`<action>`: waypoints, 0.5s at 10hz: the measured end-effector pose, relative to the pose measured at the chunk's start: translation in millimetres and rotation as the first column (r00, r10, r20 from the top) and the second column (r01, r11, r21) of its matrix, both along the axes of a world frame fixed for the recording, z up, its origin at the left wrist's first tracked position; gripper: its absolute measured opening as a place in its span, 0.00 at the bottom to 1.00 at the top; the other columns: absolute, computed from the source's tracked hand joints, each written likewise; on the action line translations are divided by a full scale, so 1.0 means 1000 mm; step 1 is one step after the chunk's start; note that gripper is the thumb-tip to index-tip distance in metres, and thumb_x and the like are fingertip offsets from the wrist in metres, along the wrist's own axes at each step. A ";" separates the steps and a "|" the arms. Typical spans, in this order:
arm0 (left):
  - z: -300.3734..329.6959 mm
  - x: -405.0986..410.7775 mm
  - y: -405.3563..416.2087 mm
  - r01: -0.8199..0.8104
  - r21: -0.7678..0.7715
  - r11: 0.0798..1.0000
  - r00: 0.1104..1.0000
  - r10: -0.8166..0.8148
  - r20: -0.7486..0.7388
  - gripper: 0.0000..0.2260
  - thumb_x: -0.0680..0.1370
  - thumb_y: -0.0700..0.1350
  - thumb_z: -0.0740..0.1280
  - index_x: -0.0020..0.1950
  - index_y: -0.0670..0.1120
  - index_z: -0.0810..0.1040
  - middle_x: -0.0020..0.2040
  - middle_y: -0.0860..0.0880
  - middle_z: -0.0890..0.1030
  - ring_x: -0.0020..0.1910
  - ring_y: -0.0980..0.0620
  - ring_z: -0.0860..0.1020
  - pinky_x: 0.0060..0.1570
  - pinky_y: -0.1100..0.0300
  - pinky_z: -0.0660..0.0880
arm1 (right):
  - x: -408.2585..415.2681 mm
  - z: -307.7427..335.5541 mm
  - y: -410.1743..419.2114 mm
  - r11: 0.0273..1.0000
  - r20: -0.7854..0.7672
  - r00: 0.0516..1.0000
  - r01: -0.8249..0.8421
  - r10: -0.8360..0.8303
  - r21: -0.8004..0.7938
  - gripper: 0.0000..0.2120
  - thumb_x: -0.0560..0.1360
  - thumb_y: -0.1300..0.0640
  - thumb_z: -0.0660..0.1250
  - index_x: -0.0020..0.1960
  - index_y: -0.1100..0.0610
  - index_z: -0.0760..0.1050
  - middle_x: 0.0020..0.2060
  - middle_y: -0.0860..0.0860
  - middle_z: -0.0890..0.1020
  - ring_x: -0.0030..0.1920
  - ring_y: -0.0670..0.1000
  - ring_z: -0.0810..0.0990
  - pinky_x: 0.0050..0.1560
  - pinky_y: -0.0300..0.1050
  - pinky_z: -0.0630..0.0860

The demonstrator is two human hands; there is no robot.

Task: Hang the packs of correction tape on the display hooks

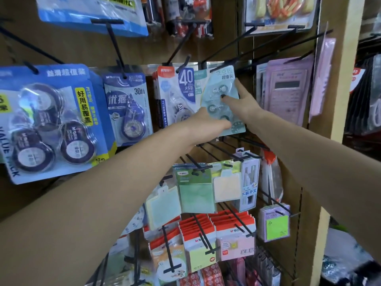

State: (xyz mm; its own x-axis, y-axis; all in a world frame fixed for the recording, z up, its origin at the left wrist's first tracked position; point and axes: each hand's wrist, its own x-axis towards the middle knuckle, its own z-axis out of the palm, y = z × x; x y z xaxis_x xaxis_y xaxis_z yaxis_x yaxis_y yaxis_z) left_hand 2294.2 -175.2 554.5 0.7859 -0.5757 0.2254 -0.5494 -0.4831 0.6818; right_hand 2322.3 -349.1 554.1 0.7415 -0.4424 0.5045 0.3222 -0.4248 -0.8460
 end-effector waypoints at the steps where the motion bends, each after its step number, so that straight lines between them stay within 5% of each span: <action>1: -0.004 -0.003 0.009 0.026 0.024 0.999 0.997 -0.028 0.070 0.03 0.84 0.47 0.66 0.54 0.54 0.72 0.45 0.58 0.71 0.39 0.61 0.68 0.31 0.78 0.65 | 0.014 -0.002 0.001 0.999 -0.040 0.998 0.038 -0.039 -0.026 0.29 0.84 0.53 0.63 0.81 0.39 0.59 0.59 0.45 0.77 0.59 0.53 0.81 0.66 0.55 0.78; 2: -0.007 0.004 0.010 0.066 0.004 0.998 0.996 -0.066 0.058 0.17 0.84 0.44 0.65 0.39 0.57 0.64 0.37 0.59 0.67 0.33 0.65 0.65 0.27 0.81 0.63 | 0.024 -0.004 0.002 0.996 -0.051 0.997 0.054 -0.057 -0.069 0.29 0.83 0.51 0.62 0.80 0.36 0.57 0.63 0.46 0.79 0.60 0.55 0.81 0.65 0.57 0.78; 3: -0.007 0.007 0.017 0.011 -0.031 0.999 0.997 -0.009 0.078 0.07 0.83 0.46 0.68 0.57 0.57 0.73 0.48 0.58 0.78 0.46 0.63 0.76 0.44 0.75 0.70 | 0.030 -0.007 0.003 0.994 -0.077 0.993 0.083 -0.088 -0.075 0.32 0.80 0.48 0.62 0.80 0.32 0.54 0.66 0.49 0.80 0.60 0.57 0.82 0.65 0.58 0.79; 4: -0.009 0.013 0.027 0.013 -0.013 1.000 0.987 -0.010 0.162 0.26 0.81 0.52 0.69 0.77 0.53 0.65 0.61 0.55 0.74 0.61 0.54 0.75 0.52 0.62 0.71 | 0.034 -0.012 -0.002 0.990 -0.105 0.985 0.129 -0.134 -0.053 0.36 0.78 0.44 0.62 0.81 0.32 0.50 0.73 0.55 0.75 0.66 0.60 0.80 0.67 0.57 0.78; 5: -0.008 0.014 0.038 0.006 -0.073 0.997 0.966 0.013 0.258 0.26 0.80 0.53 0.70 0.76 0.52 0.67 0.65 0.53 0.75 0.63 0.53 0.77 0.61 0.57 0.74 | 0.028 -0.012 -0.003 0.975 -0.143 0.964 0.219 -0.223 -0.039 0.36 0.83 0.45 0.61 0.84 0.38 0.46 0.79 0.57 0.67 0.68 0.62 0.78 0.59 0.48 0.74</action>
